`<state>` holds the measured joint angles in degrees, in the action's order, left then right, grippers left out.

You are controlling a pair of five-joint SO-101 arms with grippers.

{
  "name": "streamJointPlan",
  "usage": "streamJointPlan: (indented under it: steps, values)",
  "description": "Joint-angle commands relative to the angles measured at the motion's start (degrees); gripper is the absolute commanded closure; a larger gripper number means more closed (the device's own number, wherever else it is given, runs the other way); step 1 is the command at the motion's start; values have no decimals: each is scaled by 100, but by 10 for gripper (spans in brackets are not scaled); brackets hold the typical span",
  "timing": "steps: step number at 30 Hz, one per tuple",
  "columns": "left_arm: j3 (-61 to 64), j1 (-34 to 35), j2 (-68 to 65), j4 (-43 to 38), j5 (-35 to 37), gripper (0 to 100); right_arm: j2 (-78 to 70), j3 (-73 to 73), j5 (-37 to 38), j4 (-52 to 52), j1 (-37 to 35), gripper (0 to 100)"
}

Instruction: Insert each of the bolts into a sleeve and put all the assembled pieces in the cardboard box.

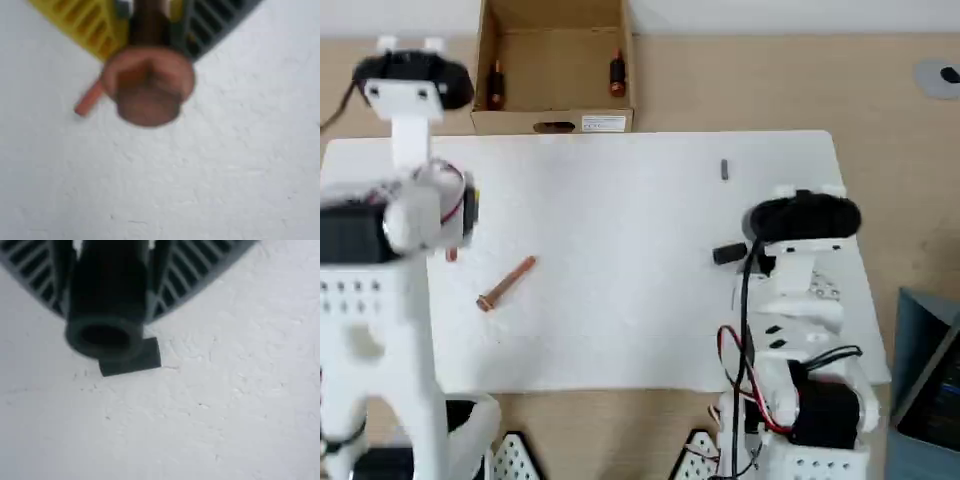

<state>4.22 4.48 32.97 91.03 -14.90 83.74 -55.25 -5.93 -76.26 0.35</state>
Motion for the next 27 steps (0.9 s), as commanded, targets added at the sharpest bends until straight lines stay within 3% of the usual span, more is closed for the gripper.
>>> streamJointPlan:
  steps: [1,6,11,22,27]
  values:
    - [1451,-70,1068,-1011,0,998,48,-303,0,466,-198,989]
    - [3262,-79,2422,-2382,0,998,48,-927,0,1011,-462,989]
    - [4299,-132,3547,-3068,35,998,48,-1235,35,1705,-787,989]
    - [6295,-141,5411,-4703,1626,998,40,-1666,35,3042,-1947,989]
    - [6611,-844,6053,-4765,2268,998,48,-1684,26,3174,-2132,989]
